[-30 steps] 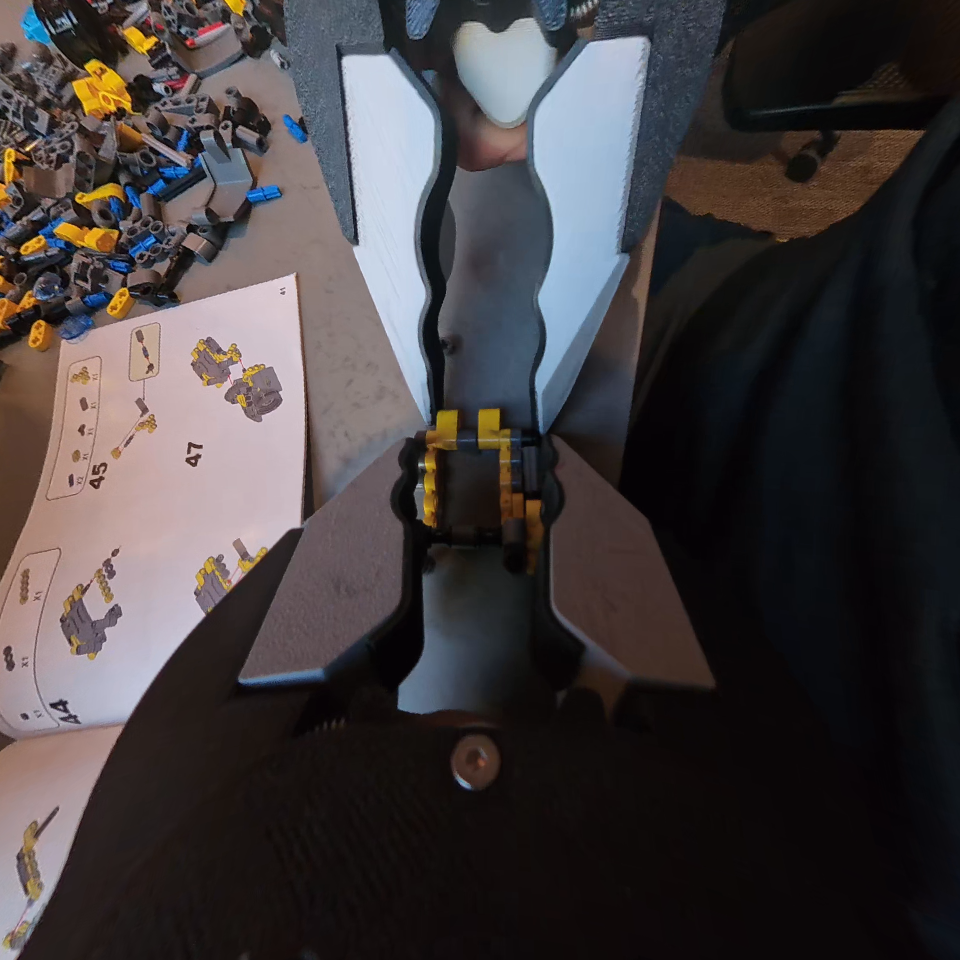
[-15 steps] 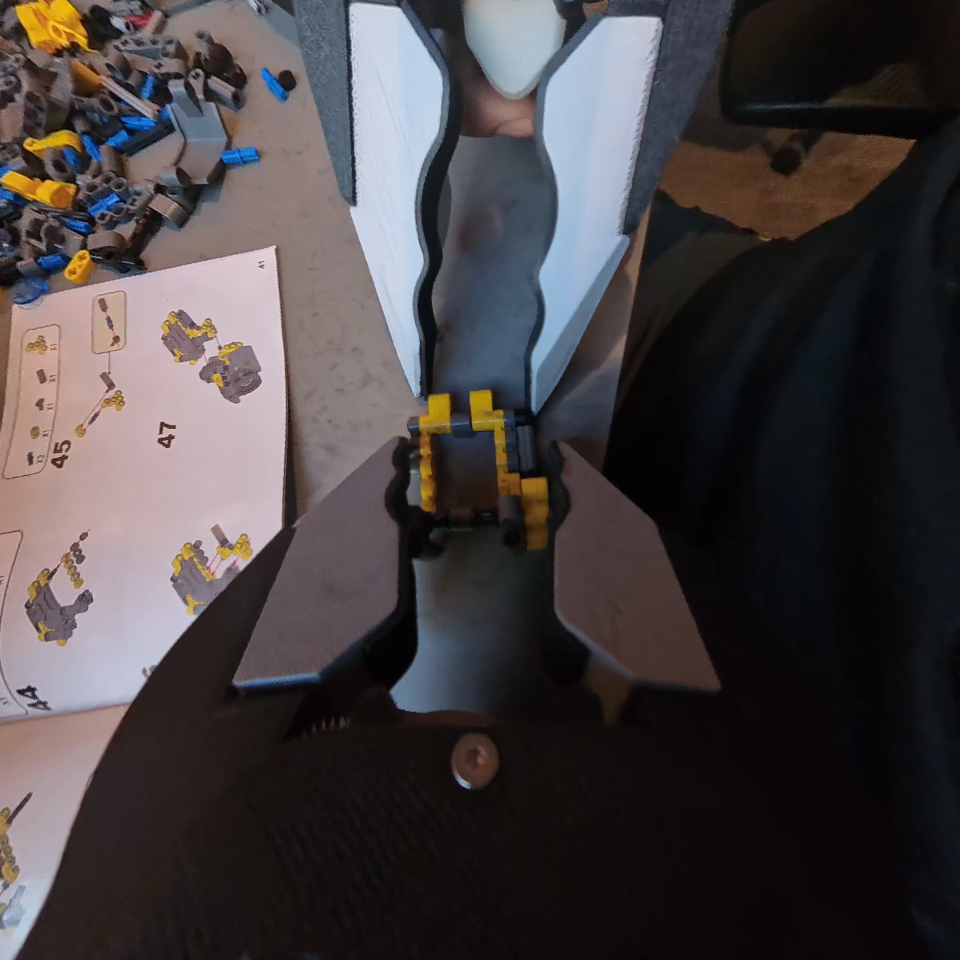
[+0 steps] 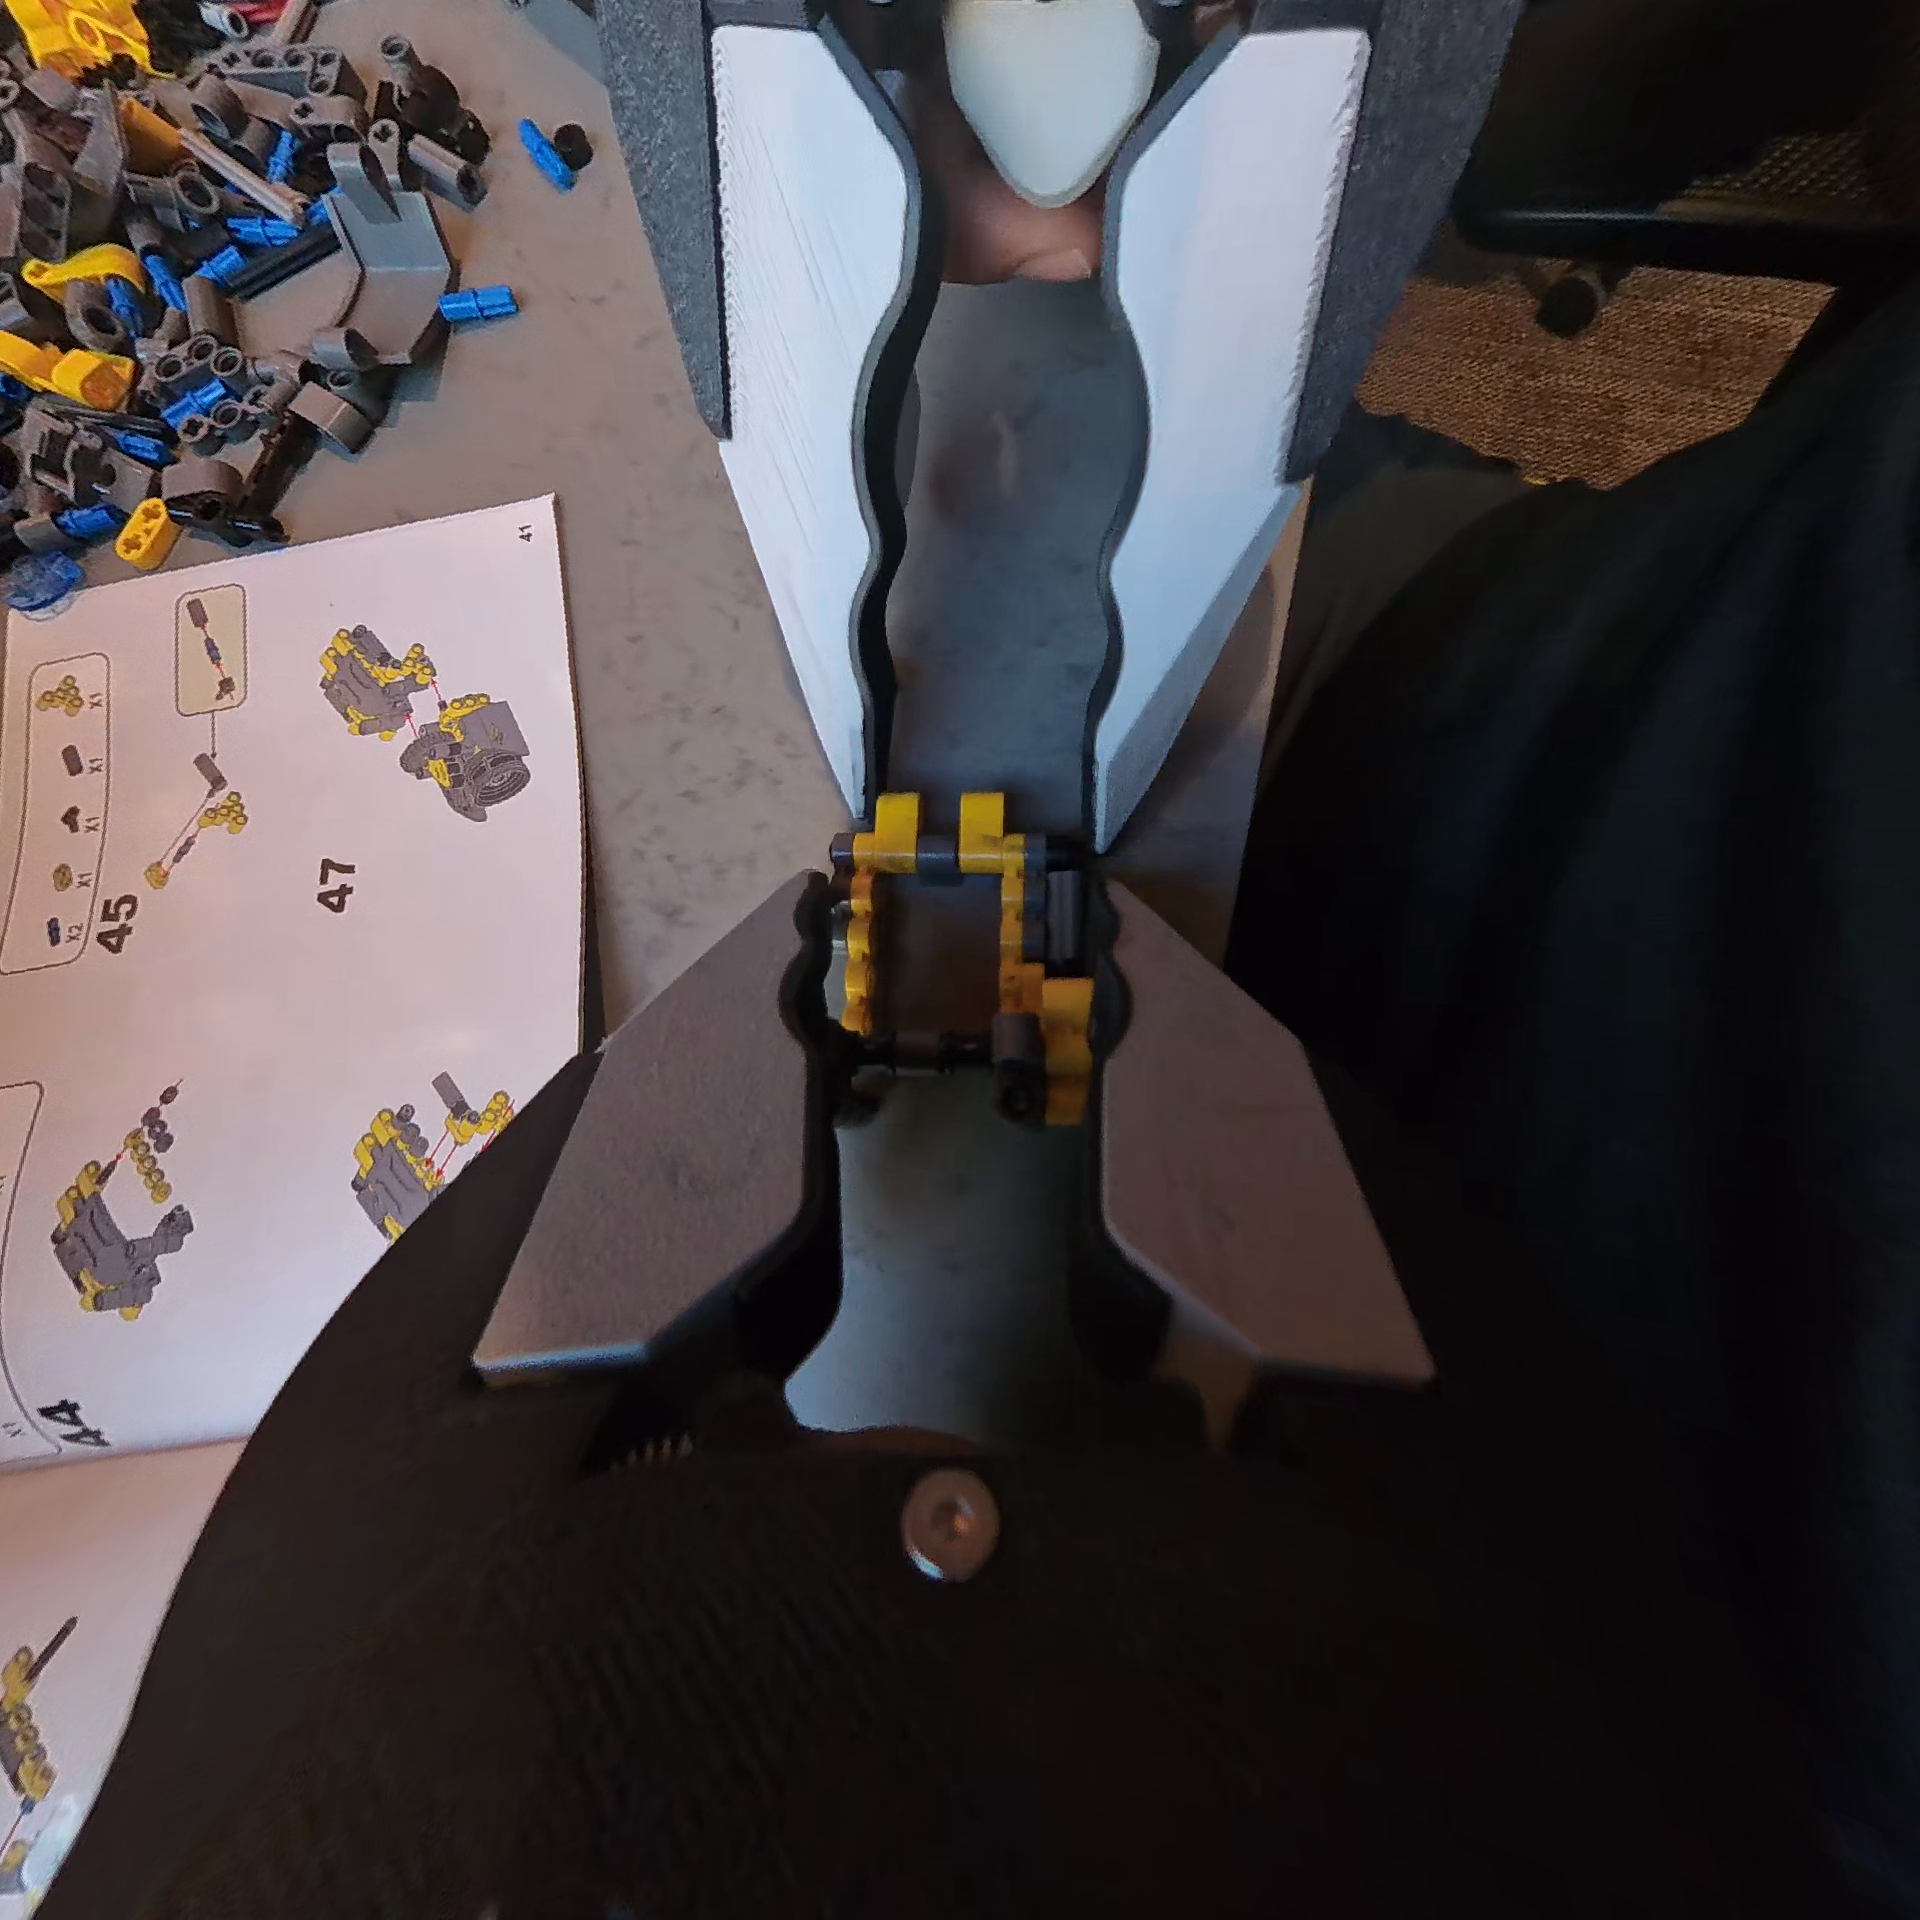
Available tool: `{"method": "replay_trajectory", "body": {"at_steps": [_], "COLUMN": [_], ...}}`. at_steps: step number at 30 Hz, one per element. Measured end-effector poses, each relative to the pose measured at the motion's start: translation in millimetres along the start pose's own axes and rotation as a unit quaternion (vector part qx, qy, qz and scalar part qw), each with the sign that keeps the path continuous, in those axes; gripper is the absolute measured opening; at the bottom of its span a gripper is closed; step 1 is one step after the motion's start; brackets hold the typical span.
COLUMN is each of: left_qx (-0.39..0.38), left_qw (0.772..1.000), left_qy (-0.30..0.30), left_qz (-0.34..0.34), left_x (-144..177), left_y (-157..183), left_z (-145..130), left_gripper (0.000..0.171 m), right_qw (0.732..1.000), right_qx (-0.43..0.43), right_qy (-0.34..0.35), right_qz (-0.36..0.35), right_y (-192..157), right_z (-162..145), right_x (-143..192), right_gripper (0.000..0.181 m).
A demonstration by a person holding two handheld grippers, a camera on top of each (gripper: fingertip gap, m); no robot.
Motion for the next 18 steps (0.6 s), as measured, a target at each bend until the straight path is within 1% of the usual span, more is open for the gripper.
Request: {"method": "replay_trajectory", "body": {"at_steps": [6,10,18], "left_qx": [-0.001,0.002,0.001], "left_qw": [1.000,1.000,1.000], "left_qy": [0.007,0.008,0.002], "left_qz": [0.004,0.003,0.019], "left_x": [-1.5,-1.5,-0.3], "left_y": [1.2,1.4,3.8], "left_z": [2.2,2.0,1.8], "left_gripper": [0.046,0.046,0.046], "right_qw": [1.000,1.000,0.998], "right_qx": [-0.011,-0.007,0.038], "right_qy": [0.000,-0.001,-0.009], "right_qz": [0.003,-0.009,-0.042], "right_y": [-0.1,-0.7,-4.6], "right_z": [0.0,0.3,3.6], "right_x": [-0.4,-0.7,-1.1], "right_gripper": [0.040,0.039,0.036]}}
Point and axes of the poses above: each gripper's, where its closed fingertips meet, x back along the fingers, z out of its top, y = z × x across the jaws, the point moved 4 cm from there along x, back along the fingers, and after that the axes turned 13 degrees about -y, right-handed, at the moved point
